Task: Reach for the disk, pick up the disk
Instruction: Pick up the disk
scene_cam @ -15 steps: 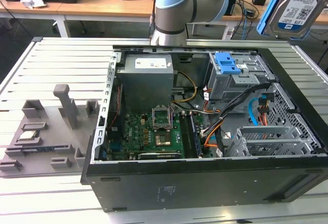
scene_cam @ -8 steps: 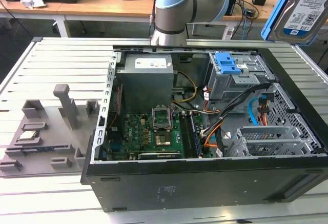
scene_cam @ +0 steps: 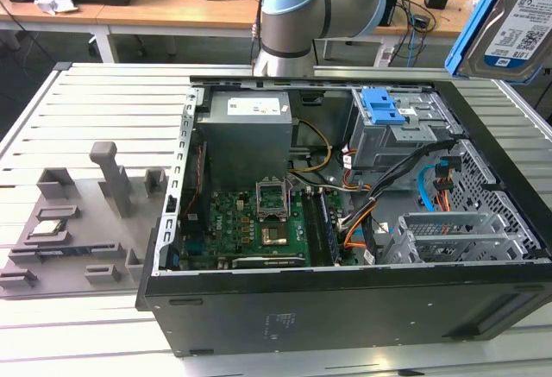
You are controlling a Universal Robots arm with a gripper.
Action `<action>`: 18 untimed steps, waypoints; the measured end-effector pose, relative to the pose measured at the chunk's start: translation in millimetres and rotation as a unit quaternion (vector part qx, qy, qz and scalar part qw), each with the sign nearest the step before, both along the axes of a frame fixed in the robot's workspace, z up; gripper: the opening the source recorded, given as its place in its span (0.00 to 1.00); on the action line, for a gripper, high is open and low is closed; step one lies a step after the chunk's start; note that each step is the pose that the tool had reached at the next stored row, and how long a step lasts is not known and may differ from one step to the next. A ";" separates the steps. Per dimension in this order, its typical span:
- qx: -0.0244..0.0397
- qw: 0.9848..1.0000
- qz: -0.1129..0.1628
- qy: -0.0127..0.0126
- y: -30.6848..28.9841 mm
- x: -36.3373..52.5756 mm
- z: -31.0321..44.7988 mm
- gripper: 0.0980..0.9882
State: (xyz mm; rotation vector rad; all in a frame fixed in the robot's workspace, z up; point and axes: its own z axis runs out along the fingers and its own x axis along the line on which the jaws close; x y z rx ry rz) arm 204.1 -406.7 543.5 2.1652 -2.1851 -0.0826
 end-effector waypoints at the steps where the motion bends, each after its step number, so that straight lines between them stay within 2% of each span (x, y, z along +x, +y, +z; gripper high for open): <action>1: 0.000 1.000 0.000 0.000 -3.3 0.1 -0.1 0.30; 5: 0.000 1.000 0.000 0.000 -12.5 0.0 -0.1 0.30; 6: 0.000 1.000 0.000 0.000 -19.5 0.0 -0.2 0.30; 9: 0.000 1.000 0.000 0.000 -27.2 0.0 -0.2 0.30; 11: 0.000 1.000 0.000 0.000 -35.1 0.0 -0.3 0.30; 13: 0.000 1.000 0.000 0.000 -39.6 0.0 -0.3 0.30; 15: 0.000 1.000 0.000 0.000 -48.5 0.0 -0.3 0.30; 18: 0.000 1.000 0.000 0.000 -56.5 0.0 -0.4 0.30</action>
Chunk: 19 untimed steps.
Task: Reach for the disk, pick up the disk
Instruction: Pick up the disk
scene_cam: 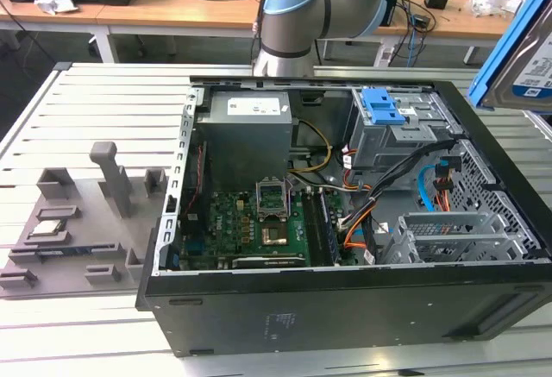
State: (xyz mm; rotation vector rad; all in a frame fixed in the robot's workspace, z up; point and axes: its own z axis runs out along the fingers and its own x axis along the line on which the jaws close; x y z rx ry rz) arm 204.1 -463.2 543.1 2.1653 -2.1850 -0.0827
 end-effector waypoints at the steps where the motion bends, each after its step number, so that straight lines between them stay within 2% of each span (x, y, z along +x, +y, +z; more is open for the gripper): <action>1: 0.000 1.000 0.000 0.000 -4.0 0.0 0.0 0.30; 15: 0.000 1.000 0.000 0.000 -39.5 0.0 -0.4 0.30; 18: 0.000 1.000 0.000 0.000 -51.1 0.0 -0.6 0.30; 19: 0.000 1.000 0.000 0.000 -53.2 0.0 -0.5 0.30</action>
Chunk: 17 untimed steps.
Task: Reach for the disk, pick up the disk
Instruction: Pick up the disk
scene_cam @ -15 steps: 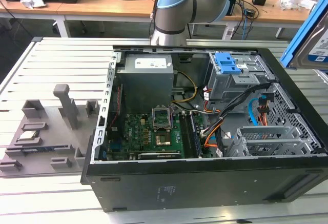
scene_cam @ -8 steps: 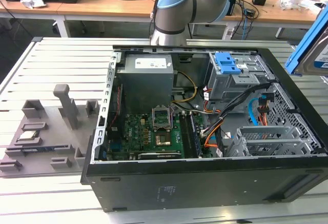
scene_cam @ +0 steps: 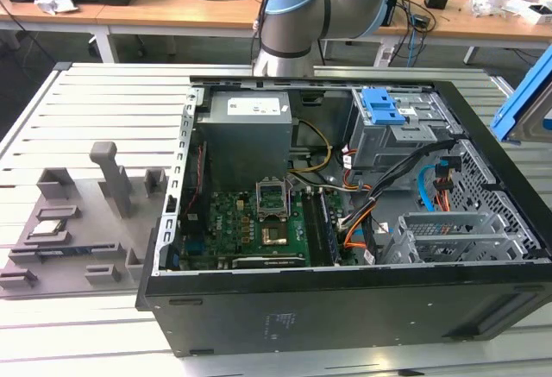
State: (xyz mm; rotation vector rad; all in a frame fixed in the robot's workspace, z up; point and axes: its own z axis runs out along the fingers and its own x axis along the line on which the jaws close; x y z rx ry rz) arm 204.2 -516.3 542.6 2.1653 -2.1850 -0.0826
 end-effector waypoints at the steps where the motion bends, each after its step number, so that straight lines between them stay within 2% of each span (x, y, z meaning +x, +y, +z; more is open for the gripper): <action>1: 0.000 1.000 0.000 0.000 -1.7 0.0 0.0 0.30; 4: 0.000 1.000 0.000 0.000 -9.5 0.0 -0.1 0.30; 9: 0.000 1.000 0.000 0.000 -28.3 0.0 -0.4 0.30; 17: 0.000 1.000 0.000 0.000 -49.8 0.0 -0.7 0.30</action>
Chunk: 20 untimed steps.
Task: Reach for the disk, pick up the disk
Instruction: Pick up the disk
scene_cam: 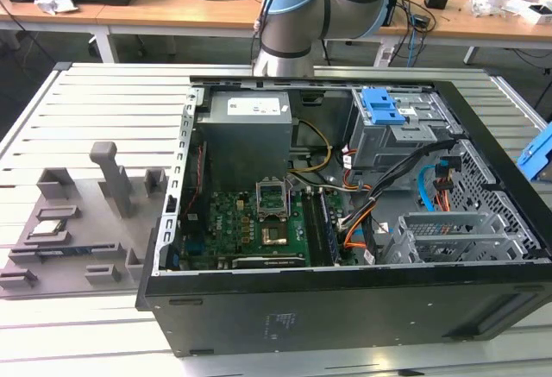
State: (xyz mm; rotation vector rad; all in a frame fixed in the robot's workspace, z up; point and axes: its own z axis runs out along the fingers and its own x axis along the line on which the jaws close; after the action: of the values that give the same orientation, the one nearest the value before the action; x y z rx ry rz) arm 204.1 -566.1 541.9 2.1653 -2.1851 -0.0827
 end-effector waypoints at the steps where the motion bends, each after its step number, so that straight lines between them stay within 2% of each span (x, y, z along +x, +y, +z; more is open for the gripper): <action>1: 0.000 1.000 0.000 0.000 -4.7 0.0 0.0 0.30; 3: 0.000 1.000 0.000 0.000 -11.1 0.0 -0.1 0.30; 10: 0.000 1.000 0.000 0.000 -27.6 0.0 -0.3 0.30; 12: 0.000 1.000 0.000 0.000 -35.5 0.0 -0.4 0.30; 17: 0.000 1.000 0.000 0.000 -49.9 0.0 -0.6 0.30; 20: 0.000 1.000 0.000 0.000 -56.2 0.0 -0.7 0.30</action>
State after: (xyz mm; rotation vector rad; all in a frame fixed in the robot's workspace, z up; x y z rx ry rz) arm 204.1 -622.3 541.2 2.1652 -2.1850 -0.0825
